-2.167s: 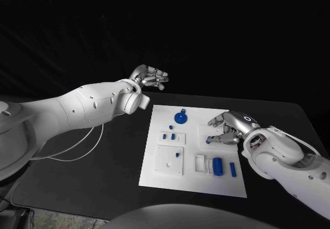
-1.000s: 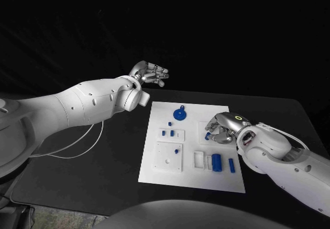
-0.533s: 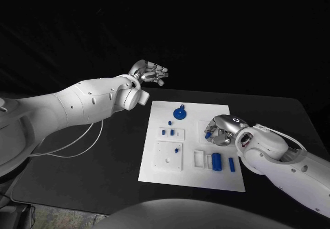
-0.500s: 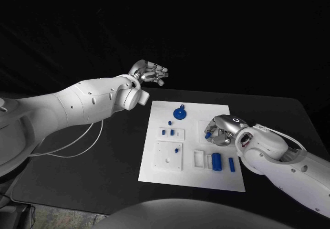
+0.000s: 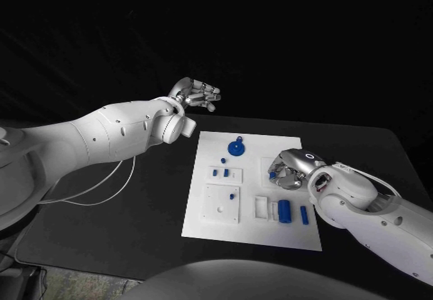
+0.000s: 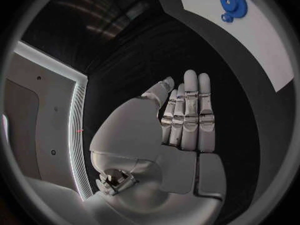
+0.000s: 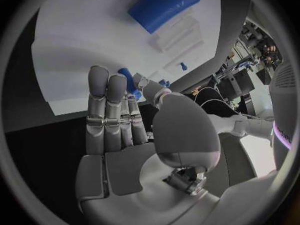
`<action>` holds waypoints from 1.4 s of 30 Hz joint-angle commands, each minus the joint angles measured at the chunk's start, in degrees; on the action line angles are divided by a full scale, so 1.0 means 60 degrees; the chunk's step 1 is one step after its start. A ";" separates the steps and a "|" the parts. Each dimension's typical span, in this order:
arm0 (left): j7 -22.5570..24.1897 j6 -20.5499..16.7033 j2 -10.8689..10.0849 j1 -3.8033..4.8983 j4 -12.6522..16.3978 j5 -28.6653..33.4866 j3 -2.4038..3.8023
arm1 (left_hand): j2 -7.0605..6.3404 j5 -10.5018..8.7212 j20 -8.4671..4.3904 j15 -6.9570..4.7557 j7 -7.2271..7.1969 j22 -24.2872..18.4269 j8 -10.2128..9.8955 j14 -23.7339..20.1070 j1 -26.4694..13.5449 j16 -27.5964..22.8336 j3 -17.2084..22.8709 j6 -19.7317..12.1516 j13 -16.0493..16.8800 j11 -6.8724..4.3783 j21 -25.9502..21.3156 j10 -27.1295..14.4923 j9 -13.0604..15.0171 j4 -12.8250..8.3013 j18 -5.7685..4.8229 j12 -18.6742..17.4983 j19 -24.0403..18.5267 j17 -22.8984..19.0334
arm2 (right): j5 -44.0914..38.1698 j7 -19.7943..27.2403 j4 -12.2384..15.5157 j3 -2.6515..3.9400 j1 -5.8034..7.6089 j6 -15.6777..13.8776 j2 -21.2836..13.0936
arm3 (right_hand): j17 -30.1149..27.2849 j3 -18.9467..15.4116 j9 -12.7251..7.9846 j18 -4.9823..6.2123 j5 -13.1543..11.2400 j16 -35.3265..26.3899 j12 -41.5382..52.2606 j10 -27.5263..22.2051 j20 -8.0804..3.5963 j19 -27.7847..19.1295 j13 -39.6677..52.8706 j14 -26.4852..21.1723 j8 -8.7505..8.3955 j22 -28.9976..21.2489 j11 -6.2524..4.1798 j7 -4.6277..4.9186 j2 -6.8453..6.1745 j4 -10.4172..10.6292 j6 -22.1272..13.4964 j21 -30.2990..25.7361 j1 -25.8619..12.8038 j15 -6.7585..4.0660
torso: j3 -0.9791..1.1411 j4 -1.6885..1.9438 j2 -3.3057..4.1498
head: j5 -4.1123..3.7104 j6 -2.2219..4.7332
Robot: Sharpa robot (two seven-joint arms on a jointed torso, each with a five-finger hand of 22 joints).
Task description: Assemble the parts on the task board
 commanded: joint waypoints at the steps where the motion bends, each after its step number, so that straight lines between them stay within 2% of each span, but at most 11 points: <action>1: 0.0049 0.0053 0.0002 0.0006 0.0012 0.0044 0.0010 | 0.0055 -0.0034 0.0007 0.0042 0.0019 -0.0015 0.0003 -0.0005 -0.0067 -0.0035 0.0002 -0.0048 -0.0013 -0.0016 -0.0024 -0.0081 0.0015 0.0037 0.0052 0.0017 -0.0037 0.0011 | -0.0226 -0.0058 0.0070 -0.0008 -0.0021 -0.0438 0.0026 | 0.0018 0.0141 0.0027 0.0087 -0.0055 0.0031 0.0038 0.0119 -0.0085 0.0393 0.0011 0.0007 0.0058 0.0083 -0.0009 -0.0012 0.0174 -0.0018 0.0122 0.0142 0.0040 -0.0083 | 0.0006 -0.0001 0.0005 | -0.0001 -0.0012; 4: 0.0037 0.0057 0.0000 0.0006 0.0009 0.0044 0.0010 | 0.0055 -0.0034 0.0007 0.0042 0.0019 -0.0015 0.0003 -0.0005 -0.0067 -0.0035 0.0002 -0.0048 -0.0013 -0.0016 -0.0024 -0.0081 0.0015 0.0037 0.0052 0.0017 -0.0037 0.0011 | -0.0318 -0.0170 0.0095 -0.0007 -0.0026 -0.0540 0.0025 | 0.0042 0.0514 0.0036 0.0047 -0.0044 0.0046 0.0040 0.0244 -0.0112 0.0414 0.0016 0.0071 0.0051 0.0275 -0.0027 -0.0027 0.0227 -0.0091 0.0234 0.0450 0.0016 -0.0104 | 0.0005 0.0001 0.0003 | -0.0002 -0.0009; 5: 0.0032 0.0060 -0.0001 0.0006 0.0008 0.0044 0.0010 | 0.0055 -0.0034 0.0007 0.0042 0.0019 -0.0015 0.0003 -0.0005 -0.0067 -0.0035 0.0002 -0.0048 -0.0013 -0.0016 -0.0024 -0.0081 0.0015 0.0037 0.0052 0.0017 -0.0037 0.0011 | -0.0343 -0.0213 0.0109 -0.0007 -0.0027 -0.0572 0.0022 | 0.0055 0.0745 0.0043 0.0035 -0.0037 0.0044 0.0035 0.0309 -0.0122 0.0410 0.0017 0.0099 0.0043 0.0387 -0.0041 -0.0041 0.0161 -0.0143 0.0294 0.0617 -0.0085 -0.0116 | 0.0005 0.0003 0.0002 | 0.0003 0.0002; 11: 0.0018 0.0067 -0.0005 0.0006 -0.0004 0.0044 0.0010 | 0.0051 -0.0032 0.0008 0.0044 0.0026 -0.0024 -0.0005 -0.0008 -0.0071 -0.0036 0.0004 -0.0063 -0.0013 -0.0012 -0.0024 -0.0089 0.0011 0.0044 0.0051 0.0016 -0.0037 0.0010 | -0.0131 -0.0338 0.0321 0.0015 -0.0031 -0.0611 -0.0065 | 0.0102 0.1077 0.0066 0.0033 -0.0013 0.0016 0.0042 0.0401 -0.0132 0.0397 0.0025 0.0159 0.0046 0.0580 -0.0065 -0.0066 0.0113 -0.0216 0.0383 0.0848 -0.0222 -0.0128 | 0.0008 -0.0007 -0.0003 | 0.0031 0.0034; 18: -0.0001 0.0069 0.0005 0.0002 -0.0052 0.0044 0.0009 | 0.0051 -0.0032 0.0008 0.0044 0.0026 -0.0024 -0.0005 -0.0008 -0.0071 -0.0036 0.0004 -0.0063 -0.0013 -0.0012 -0.0024 -0.0089 0.0011 0.0044 0.0051 0.0016 -0.0037 0.0010 | 0.0358 -0.0447 0.1003 0.0202 -0.0018 -0.0519 -0.0322 | 0.0118 0.1078 0.0077 0.0032 -0.0001 0.0023 0.0045 0.0431 -0.0134 0.0407 0.0027 0.0177 0.0048 0.0637 -0.0075 -0.0076 0.0132 -0.0230 0.0409 0.0930 -0.0232 -0.0133 | -0.0001 -0.0006 -0.0004 | 0.0029 0.0048; 23: -0.0006 0.0078 0.0022 -0.0007 -0.0070 0.0044 0.0009 | 0.0051 -0.0032 0.0008 0.0044 0.0026 -0.0024 -0.0005 -0.0008 -0.0071 -0.0036 0.0004 -0.0063 -0.0013 -0.0012 -0.0024 -0.0089 0.0011 0.0044 0.0051 0.0016 -0.0037 0.0010 | 0.0591 -0.0410 0.1336 0.0249 -0.0007 -0.0547 -0.0345 | 0.0130 0.1067 0.0081 0.0031 -0.0004 0.0027 0.0043 0.0440 -0.0136 0.0407 0.0027 0.0180 0.0048 0.0664 -0.0077 -0.0078 0.0147 -0.0248 0.0420 0.0963 -0.0235 -0.0134 | -0.0002 -0.0003 -0.0001 | 0.0100 0.0043; 29: -0.0019 0.0088 0.0054 -0.0015 -0.0104 0.0044 0.0009 | 0.0051 -0.0032 0.0008 0.0044 0.0026 -0.0024 -0.0005 -0.0008 -0.0071 -0.0036 0.0004 -0.0063 -0.0013 -0.0012 -0.0024 -0.0089 0.0011 0.0044 0.0051 0.0016 -0.0037 0.0010 | 0.0606 -0.0259 0.1458 0.0249 -0.0004 -0.0590 -0.0074 | 0.0149 0.1017 0.0086 0.0024 0.0046 0.0028 0.0043 0.0455 -0.0138 0.0405 0.0027 0.0181 0.0047 0.0727 -0.0081 -0.0082 0.0172 -0.0287 0.0436 0.1038 -0.0242 -0.0137 | -0.0018 0.0004 -0.0004 | 0.0193 0.0023; 33: -0.0031 0.0088 0.0090 -0.0017 -0.0144 0.0044 0.0009 | 0.0051 -0.0032 0.0008 0.0044 0.0026 -0.0024 -0.0005 -0.0008 -0.0071 -0.0036 0.0004 -0.0063 -0.0013 -0.0012 -0.0024 -0.0089 0.0011 0.0044 0.0051 0.0016 -0.0037 0.0010 | 0.0472 -0.0113 0.1521 0.0110 -0.0004 -0.0658 0.0255 | 0.0157 0.0997 0.0088 0.0022 0.0099 0.0033 0.0042 0.0463 -0.0136 0.0404 0.0026 0.0186 0.0047 0.0746 -0.0084 -0.0086 0.0172 -0.0299 0.0450 0.1054 -0.0253 -0.0136 | -0.0009 0.0024 0.0001 | 0.0282 0.0058; 36: -0.0048 0.0092 0.0125 -0.0017 -0.0176 0.0044 0.0008 | 0.0051 -0.0032 0.0008 0.0044 0.0026 -0.0024 -0.0005 -0.0008 -0.0071 -0.0036 0.0004 -0.0063 -0.0013 -0.0012 -0.0024 -0.0089 0.0011 0.0044 0.0051 0.0016 -0.0037 0.0010 | 0.0462 0.0004 0.1552 -0.0043 -0.0001 -0.0641 0.0472 | 0.0159 0.0993 0.0088 0.0022 0.0113 0.0032 0.0040 0.0462 -0.0136 0.0404 0.0026 0.0184 0.0046 0.0755 -0.0083 -0.0086 0.0177 -0.0304 0.0449 0.1063 -0.0255 -0.0136 | -0.0014 0.0031 -0.0008 | 0.0324 0.0059; 42: -0.0056 0.0110 0.0182 -0.0018 -0.0191 0.0044 0.0007 | 0.0051 -0.0032 0.0008 0.0044 0.0026 -0.0024 -0.0005 -0.0008 -0.0071 -0.0036 0.0004 -0.0063 -0.0013 -0.0012 -0.0024 -0.0089 0.0011 0.0044 0.0051 0.0016 -0.0037 0.0010 | 0.0499 0.0273 0.1619 -0.0421 0.0019 -0.0639 0.0876 | 0.0167 0.0947 0.0086 0.0030 0.0195 0.0024 0.0039 0.0455 -0.0134 0.0403 0.0025 0.0185 0.0044 0.0767 -0.0079 -0.0083 0.0233 -0.0363 0.0440 0.1035 -0.0283 -0.0135 | -0.0014 0.0017 0.0003 | 0.0403 0.0061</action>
